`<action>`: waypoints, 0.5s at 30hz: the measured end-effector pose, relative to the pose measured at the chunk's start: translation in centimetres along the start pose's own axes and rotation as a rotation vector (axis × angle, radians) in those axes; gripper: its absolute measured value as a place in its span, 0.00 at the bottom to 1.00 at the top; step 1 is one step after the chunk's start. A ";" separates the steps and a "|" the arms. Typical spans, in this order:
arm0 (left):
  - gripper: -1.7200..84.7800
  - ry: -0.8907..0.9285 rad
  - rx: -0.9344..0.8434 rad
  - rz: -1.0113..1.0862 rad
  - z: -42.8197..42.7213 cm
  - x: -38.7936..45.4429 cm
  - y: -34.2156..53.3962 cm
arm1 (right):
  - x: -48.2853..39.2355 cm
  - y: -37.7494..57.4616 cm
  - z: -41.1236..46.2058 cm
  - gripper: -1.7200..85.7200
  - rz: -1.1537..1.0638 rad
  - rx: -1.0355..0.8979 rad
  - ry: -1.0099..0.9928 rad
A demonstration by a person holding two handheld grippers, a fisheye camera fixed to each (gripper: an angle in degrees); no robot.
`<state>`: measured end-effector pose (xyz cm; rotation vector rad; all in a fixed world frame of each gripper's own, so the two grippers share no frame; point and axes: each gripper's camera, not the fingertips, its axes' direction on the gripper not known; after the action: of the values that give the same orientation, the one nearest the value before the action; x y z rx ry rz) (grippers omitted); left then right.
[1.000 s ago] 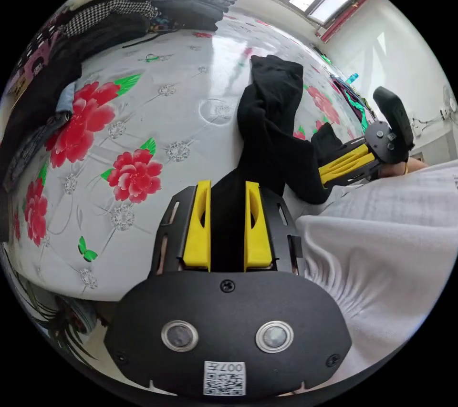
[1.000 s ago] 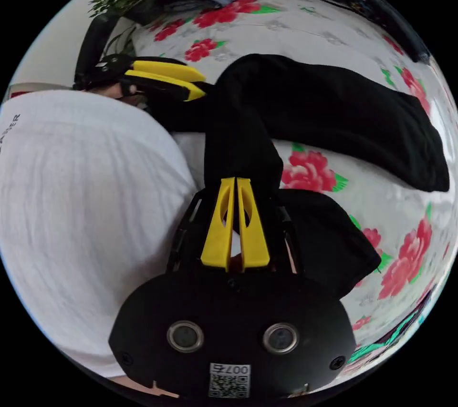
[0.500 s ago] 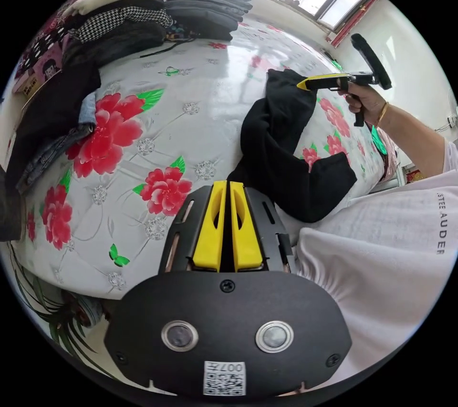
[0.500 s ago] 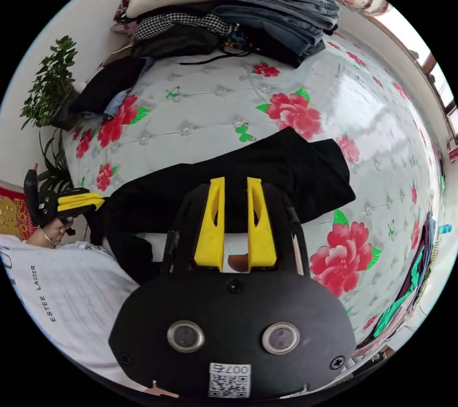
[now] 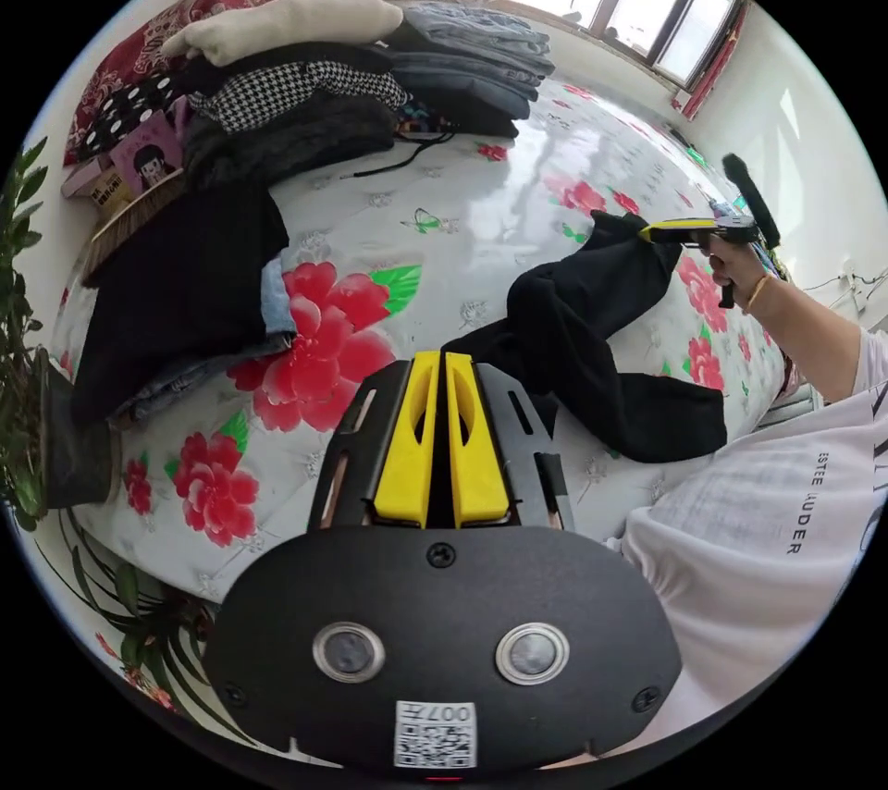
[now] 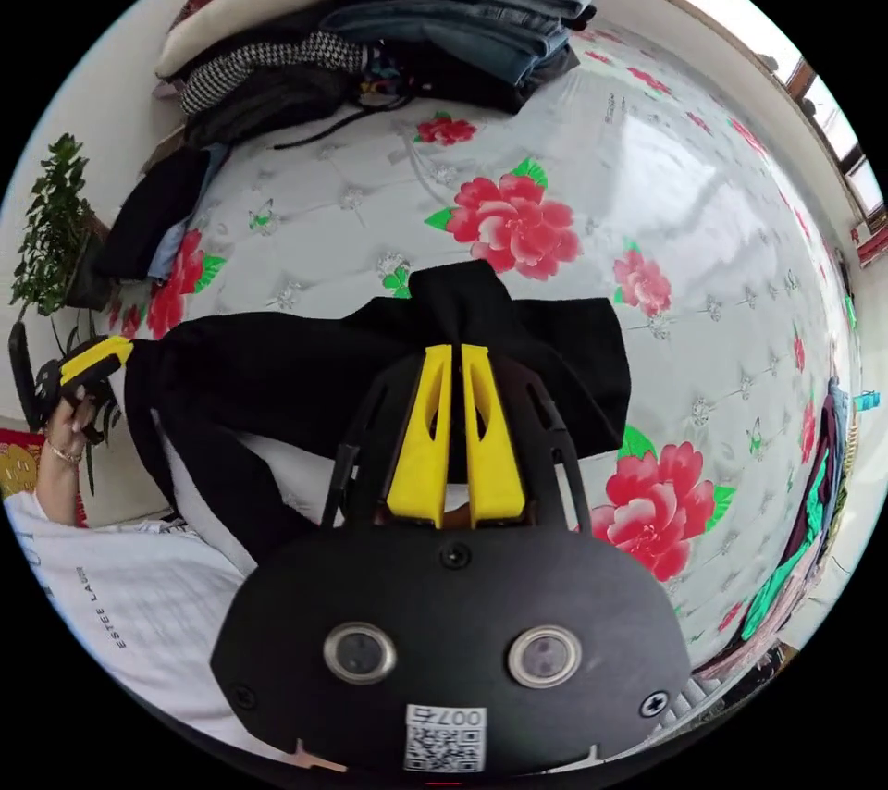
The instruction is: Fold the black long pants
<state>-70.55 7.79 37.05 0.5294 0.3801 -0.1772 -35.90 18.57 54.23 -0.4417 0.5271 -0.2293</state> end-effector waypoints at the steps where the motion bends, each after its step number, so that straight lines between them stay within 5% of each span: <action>1: 0.01 -0.013 0.030 0.013 -0.5 -0.1 -1.2 | 1.4 2.0 -3.7 0.03 0.002 0.120 -0.042; 6: 0.02 -0.057 0.145 0.007 -0.7 0.4 -5.9 | 8.0 13.6 -14.2 0.02 0.122 0.419 -0.024; 10: 0.08 -0.036 0.176 -0.027 1.2 2.7 -7.7 | 12.2 21.1 -10.3 0.03 0.231 0.157 0.008; 15: 0.11 0.030 0.084 -0.059 3.5 5.9 -5.2 | 13.2 22.9 -6.9 0.06 0.283 0.144 -0.066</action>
<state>-65.39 1.12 35.11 0.6046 0.4186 -0.2432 -26.20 32.07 32.58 -0.2298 0.4984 0.0196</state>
